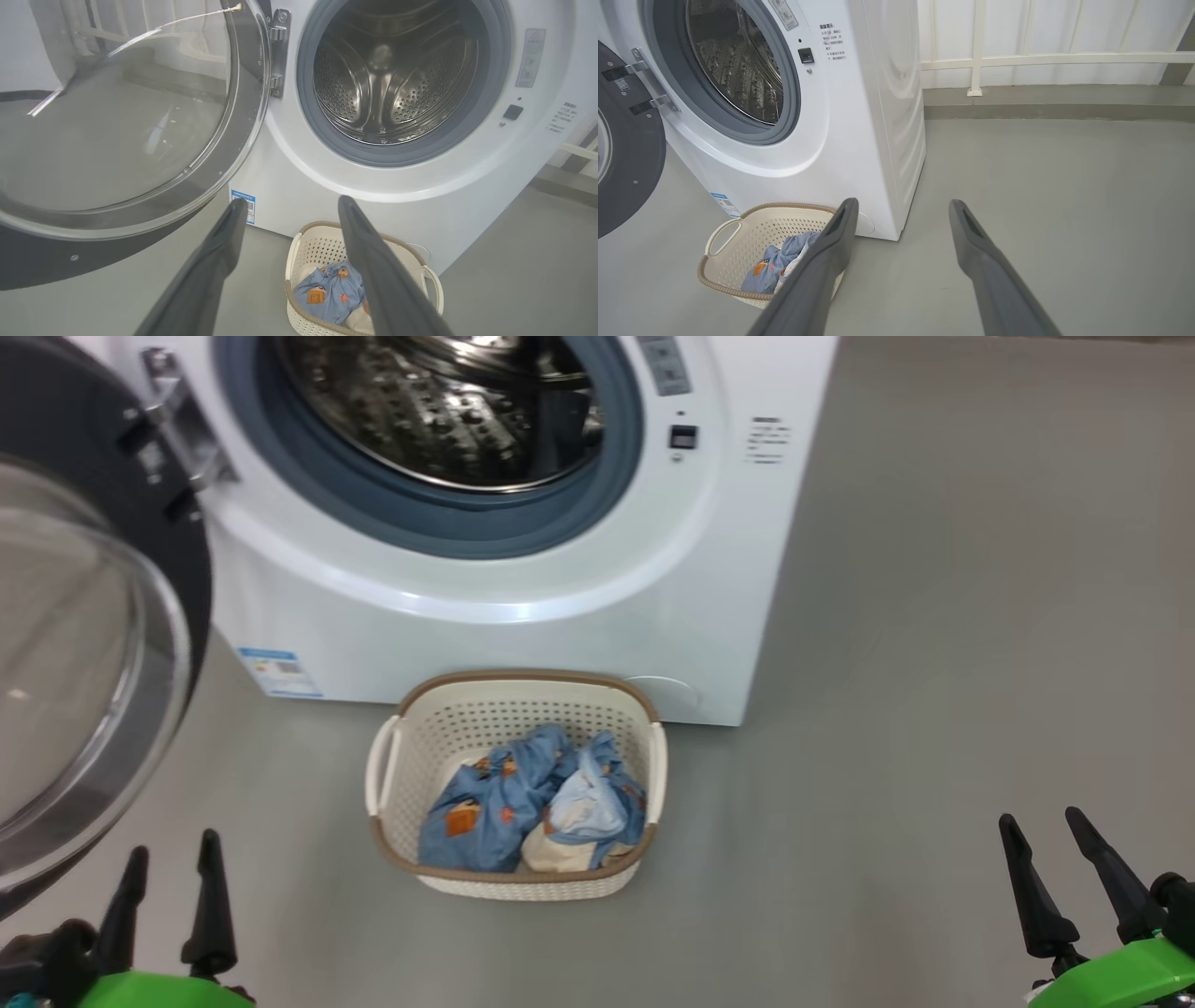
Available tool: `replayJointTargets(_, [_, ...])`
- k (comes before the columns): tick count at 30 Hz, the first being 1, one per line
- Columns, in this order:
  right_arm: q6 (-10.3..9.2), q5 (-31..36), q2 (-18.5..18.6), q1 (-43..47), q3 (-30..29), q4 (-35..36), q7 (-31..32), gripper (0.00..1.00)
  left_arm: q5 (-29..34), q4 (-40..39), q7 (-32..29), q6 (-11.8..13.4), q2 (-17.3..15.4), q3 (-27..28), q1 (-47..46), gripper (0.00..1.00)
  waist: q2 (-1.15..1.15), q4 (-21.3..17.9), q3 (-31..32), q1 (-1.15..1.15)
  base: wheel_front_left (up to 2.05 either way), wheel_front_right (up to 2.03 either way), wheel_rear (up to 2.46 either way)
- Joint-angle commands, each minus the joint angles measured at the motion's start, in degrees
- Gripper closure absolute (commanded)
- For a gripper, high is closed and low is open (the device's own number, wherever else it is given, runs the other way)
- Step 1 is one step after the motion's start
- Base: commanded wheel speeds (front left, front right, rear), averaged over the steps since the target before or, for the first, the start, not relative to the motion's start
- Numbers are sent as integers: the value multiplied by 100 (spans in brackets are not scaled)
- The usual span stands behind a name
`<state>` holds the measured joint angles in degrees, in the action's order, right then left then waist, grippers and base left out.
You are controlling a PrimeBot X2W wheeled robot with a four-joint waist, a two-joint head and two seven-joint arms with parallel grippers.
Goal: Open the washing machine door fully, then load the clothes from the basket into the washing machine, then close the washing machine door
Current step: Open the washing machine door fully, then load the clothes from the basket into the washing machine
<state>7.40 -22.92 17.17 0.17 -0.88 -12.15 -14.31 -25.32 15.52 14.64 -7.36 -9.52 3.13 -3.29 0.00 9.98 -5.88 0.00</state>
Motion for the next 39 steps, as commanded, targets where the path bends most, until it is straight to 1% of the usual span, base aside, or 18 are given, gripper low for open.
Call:
replayJointTargets(1, [9,44,79,20,60,164,-69,0,-46,-206,36,-13,-226,79,-54,0,0,-320,-29,0,0,0,0])
replayJointTargets(9, [9,44,74,43,-27,183,-69,0,-129,-330,36,-13,-376,-336,-16,0,0,-739,-17,0,0,0,0])
replayJointTargets(17, [9,20,80,72,-62,208,-69,0,-196,-399,36,-13,-439,-524,36,0,0,-971,29,0,0,0,0])
replayJointTargets(25, [9,6,90,139,-118,245,-69,0,-293,-369,36,-13,-460,-659,80,0,0,-1061,82,0,0,0,0])
replayJointTargets(39, [9,17,36,126,-127,305,-69,0,-682,-318,36,-13,-584,-817,-24,0,0,-998,21,0,4,-15,11])
